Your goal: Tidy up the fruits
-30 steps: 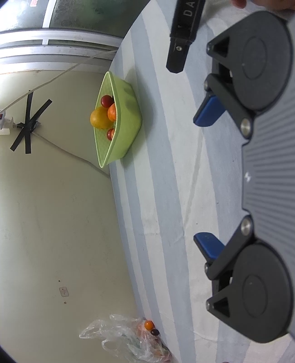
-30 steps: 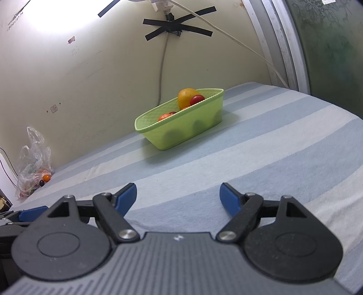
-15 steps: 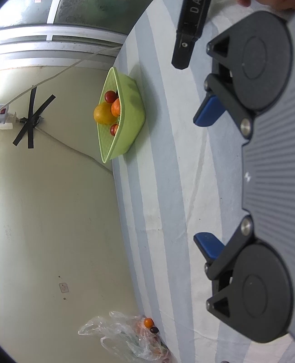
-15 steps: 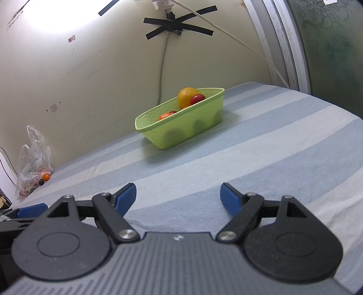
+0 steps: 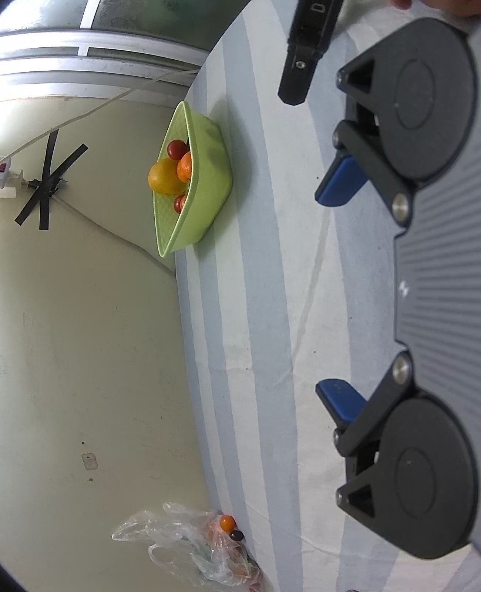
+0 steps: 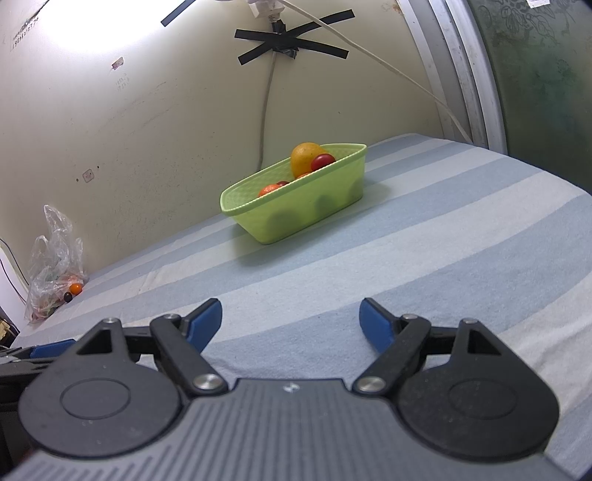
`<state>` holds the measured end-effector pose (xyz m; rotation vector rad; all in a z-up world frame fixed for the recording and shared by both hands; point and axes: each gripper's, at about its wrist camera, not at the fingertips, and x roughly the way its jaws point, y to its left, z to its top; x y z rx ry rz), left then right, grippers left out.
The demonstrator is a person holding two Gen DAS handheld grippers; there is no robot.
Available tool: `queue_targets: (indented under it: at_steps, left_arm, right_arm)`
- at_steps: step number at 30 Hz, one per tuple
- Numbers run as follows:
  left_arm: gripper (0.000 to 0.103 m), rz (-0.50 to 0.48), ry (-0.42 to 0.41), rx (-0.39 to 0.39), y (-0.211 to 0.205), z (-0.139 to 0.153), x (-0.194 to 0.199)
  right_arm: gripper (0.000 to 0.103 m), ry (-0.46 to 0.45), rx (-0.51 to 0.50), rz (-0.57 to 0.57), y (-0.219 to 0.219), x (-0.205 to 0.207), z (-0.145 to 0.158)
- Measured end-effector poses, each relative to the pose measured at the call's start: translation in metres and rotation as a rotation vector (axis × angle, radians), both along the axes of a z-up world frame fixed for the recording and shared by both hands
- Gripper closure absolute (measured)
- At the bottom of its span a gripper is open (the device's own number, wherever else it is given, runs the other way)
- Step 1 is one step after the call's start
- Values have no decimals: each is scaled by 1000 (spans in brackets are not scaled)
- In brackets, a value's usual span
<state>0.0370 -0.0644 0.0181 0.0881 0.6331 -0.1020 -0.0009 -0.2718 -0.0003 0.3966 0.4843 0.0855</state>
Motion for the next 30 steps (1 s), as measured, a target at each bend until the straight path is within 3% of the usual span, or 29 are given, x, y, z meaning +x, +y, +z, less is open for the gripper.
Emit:
queue_targets:
  at_steps: [30]
  left_arm:
    - [0, 12, 12, 3, 0, -3, 2]
  right_arm:
    - [20, 0, 1, 0, 0, 0, 0]
